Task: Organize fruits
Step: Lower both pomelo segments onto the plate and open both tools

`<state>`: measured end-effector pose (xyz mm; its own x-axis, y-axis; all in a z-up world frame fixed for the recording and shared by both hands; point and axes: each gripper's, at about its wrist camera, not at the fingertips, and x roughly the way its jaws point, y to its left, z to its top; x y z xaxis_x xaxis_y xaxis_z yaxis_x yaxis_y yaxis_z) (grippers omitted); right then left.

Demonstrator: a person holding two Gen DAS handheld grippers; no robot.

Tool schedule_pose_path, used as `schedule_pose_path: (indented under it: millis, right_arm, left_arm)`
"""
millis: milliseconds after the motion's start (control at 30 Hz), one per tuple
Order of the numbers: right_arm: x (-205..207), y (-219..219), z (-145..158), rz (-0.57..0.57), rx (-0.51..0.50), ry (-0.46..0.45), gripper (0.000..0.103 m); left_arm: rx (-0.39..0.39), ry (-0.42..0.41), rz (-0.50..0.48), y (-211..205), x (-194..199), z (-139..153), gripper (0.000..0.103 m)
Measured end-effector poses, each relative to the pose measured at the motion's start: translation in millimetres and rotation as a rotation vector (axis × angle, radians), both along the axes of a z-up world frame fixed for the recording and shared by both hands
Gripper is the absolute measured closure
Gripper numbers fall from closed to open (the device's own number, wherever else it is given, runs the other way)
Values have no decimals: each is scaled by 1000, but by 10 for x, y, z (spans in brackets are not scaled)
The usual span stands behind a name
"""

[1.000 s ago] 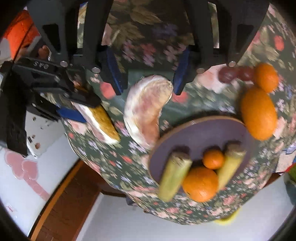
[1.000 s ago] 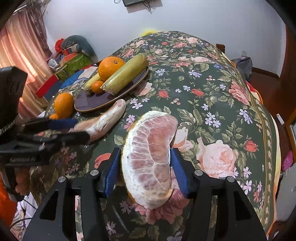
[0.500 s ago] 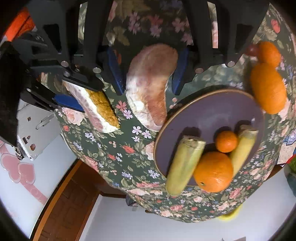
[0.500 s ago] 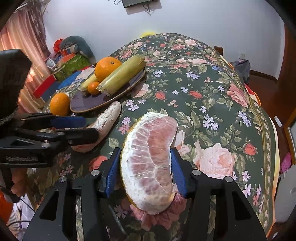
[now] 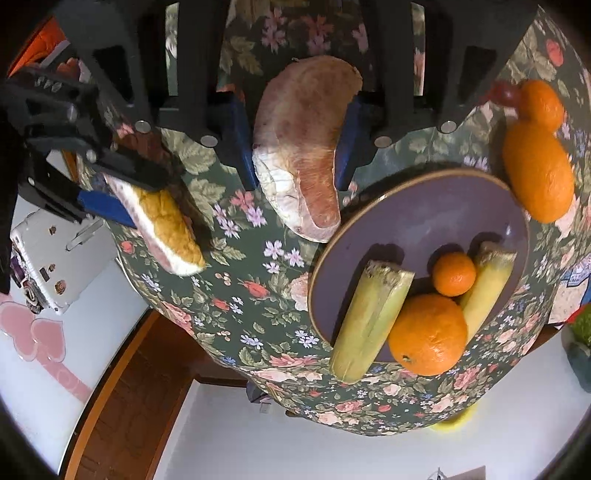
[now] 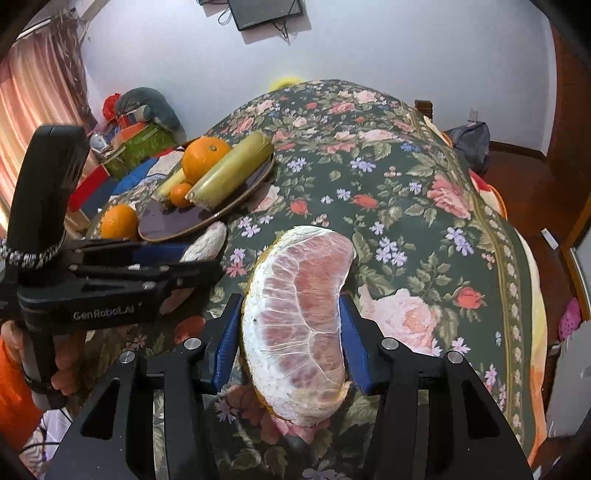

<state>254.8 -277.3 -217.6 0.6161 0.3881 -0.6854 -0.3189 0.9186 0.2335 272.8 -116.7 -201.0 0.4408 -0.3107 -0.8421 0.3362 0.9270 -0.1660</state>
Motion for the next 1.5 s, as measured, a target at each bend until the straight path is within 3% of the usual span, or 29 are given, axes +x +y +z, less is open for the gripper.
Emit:
schedule_pose_path:
  millis: [300,367,467,667,1067,1500]
  right_arm:
    - [27,72,198,2,28,-47,56]
    - [49,102,238,4,34,-57,56]
    - [108,169,314,10,43,-78,56]
    - [236,296,421,23,60,-110,56]
    - [508,562,537,54,69,-152,56]
    - [900,943,456,102,52,-129,56]
  left_arm:
    - [-43,-84,56,287,-232,340,66]
    - [-49,-103,63,358,-236,435,77]
    - [-59,-120,77,457,-198,516,80]
    - [-71,-137,108,611,-131,527,81]
    - [-86,-235,191,916,67,813,82]
    - [-92,-192,234,1072,420,609,82]
